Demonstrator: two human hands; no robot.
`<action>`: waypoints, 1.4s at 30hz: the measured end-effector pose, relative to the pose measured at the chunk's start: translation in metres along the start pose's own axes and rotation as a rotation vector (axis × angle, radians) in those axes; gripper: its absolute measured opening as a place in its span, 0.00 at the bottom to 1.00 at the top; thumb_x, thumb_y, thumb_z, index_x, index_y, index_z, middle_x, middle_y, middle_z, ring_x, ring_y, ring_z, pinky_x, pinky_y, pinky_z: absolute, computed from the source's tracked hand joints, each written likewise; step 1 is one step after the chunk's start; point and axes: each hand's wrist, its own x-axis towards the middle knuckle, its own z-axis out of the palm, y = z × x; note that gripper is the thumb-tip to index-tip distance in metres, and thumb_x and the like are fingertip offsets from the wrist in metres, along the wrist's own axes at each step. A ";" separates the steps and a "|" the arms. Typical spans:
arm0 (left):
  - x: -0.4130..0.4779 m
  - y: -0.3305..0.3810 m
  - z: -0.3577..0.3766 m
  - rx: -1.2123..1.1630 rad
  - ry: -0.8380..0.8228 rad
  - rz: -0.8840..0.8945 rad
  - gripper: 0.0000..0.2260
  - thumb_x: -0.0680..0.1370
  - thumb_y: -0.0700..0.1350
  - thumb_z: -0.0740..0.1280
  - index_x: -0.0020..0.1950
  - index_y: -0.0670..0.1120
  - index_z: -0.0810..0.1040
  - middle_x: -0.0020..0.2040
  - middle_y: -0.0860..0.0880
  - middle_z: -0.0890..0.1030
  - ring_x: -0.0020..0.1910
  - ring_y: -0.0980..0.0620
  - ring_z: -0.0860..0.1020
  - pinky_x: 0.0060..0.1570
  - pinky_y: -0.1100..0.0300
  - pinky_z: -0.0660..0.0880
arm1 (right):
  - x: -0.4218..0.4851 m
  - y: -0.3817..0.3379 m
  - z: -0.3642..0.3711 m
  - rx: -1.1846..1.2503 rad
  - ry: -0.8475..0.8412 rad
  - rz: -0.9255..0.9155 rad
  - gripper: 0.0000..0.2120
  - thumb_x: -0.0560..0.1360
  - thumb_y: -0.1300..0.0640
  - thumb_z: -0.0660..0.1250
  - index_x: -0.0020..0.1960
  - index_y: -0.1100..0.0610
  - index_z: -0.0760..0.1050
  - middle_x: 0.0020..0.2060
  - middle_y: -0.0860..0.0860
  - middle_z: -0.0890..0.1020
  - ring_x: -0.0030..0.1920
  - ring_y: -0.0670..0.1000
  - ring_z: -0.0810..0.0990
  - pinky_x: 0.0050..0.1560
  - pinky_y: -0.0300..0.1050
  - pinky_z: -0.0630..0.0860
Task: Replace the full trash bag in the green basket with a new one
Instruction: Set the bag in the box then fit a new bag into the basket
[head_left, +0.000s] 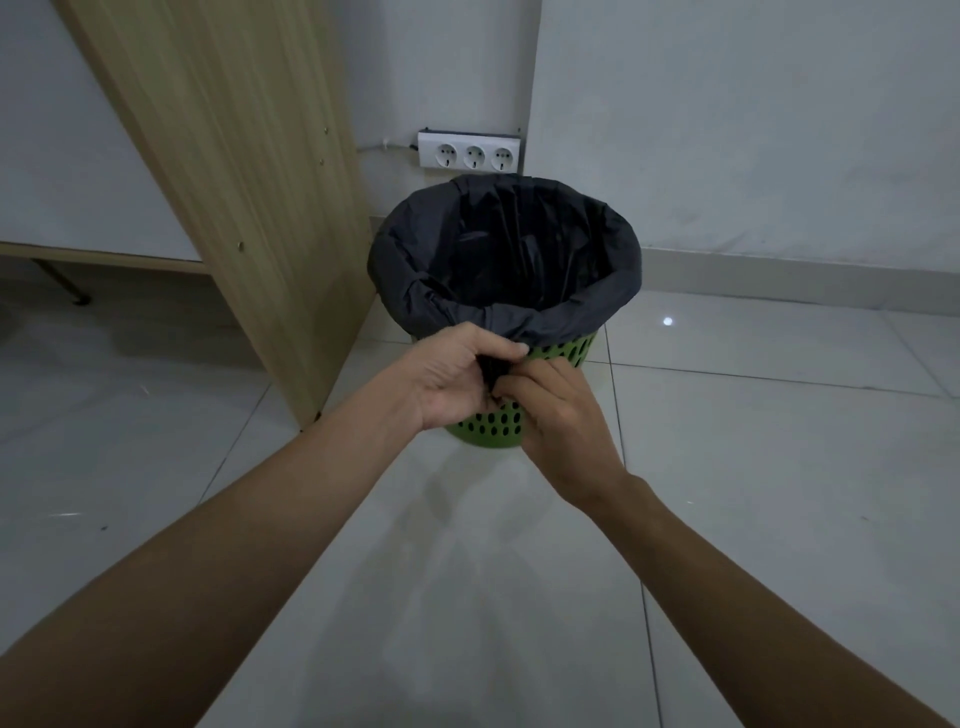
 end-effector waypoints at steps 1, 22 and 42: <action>0.002 -0.001 0.002 0.010 0.051 0.015 0.06 0.78 0.35 0.65 0.47 0.45 0.76 0.36 0.51 0.77 0.33 0.55 0.75 0.36 0.60 0.70 | 0.000 0.000 0.000 0.007 -0.005 0.002 0.11 0.70 0.76 0.66 0.46 0.64 0.81 0.44 0.57 0.82 0.41 0.60 0.78 0.40 0.55 0.75; 0.005 0.008 -0.019 -0.044 0.169 -0.057 0.02 0.77 0.35 0.69 0.45 0.39 0.80 0.39 0.46 0.79 0.35 0.56 0.76 0.30 0.70 0.76 | 0.018 -0.009 -0.007 0.320 0.145 0.299 0.07 0.74 0.72 0.70 0.50 0.64 0.81 0.43 0.54 0.84 0.44 0.47 0.80 0.48 0.36 0.78; 0.001 -0.001 -0.043 -0.071 -0.103 0.068 0.16 0.77 0.28 0.61 0.64 0.34 0.75 0.54 0.41 0.83 0.51 0.50 0.83 0.55 0.59 0.80 | 0.010 -0.005 0.004 0.148 0.107 0.175 0.14 0.70 0.79 0.65 0.50 0.67 0.82 0.47 0.61 0.75 0.48 0.53 0.75 0.51 0.36 0.74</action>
